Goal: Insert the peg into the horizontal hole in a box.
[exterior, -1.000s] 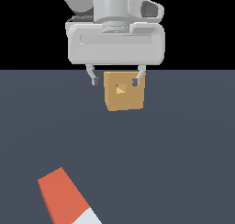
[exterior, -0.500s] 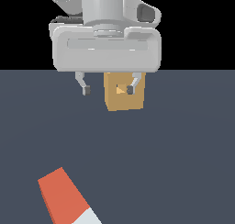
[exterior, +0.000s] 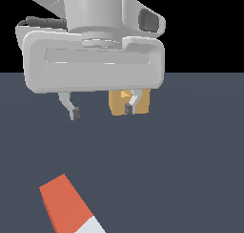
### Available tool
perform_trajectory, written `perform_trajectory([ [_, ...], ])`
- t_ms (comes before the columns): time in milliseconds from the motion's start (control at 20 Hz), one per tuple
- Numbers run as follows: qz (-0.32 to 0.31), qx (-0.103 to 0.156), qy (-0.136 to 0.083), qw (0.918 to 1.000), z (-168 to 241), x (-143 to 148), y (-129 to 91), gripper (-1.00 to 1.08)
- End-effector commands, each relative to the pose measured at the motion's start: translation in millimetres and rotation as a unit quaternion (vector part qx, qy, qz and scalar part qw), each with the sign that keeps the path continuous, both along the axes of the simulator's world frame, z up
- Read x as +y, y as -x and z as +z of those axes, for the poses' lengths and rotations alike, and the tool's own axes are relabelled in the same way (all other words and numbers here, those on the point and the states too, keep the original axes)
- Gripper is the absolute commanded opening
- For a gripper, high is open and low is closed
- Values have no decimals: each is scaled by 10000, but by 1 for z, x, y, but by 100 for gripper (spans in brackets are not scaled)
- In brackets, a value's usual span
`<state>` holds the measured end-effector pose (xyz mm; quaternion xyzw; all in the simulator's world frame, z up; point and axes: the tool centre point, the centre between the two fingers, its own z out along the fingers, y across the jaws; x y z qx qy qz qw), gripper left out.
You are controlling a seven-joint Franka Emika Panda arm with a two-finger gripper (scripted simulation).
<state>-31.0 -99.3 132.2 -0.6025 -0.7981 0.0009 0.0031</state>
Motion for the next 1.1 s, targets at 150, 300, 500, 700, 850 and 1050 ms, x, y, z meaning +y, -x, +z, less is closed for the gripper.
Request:
perform_trajectory([
  [150, 491, -7, 0, 9988, -12, -28, 4, 100],
  [300, 757, -10, 0, 9971, -19, -44, 4, 100],
  [500, 1118, -15, 1, 9937, -28, -66, 4, 100],
  [700, 1486, -20, 1, 9889, -37, -88, 1, 100],
  [850, 1760, -23, 1, 9844, -44, -104, -2, 100],
  [1050, 2071, -27, 2, 9783, -52, -122, -7, 100],
])
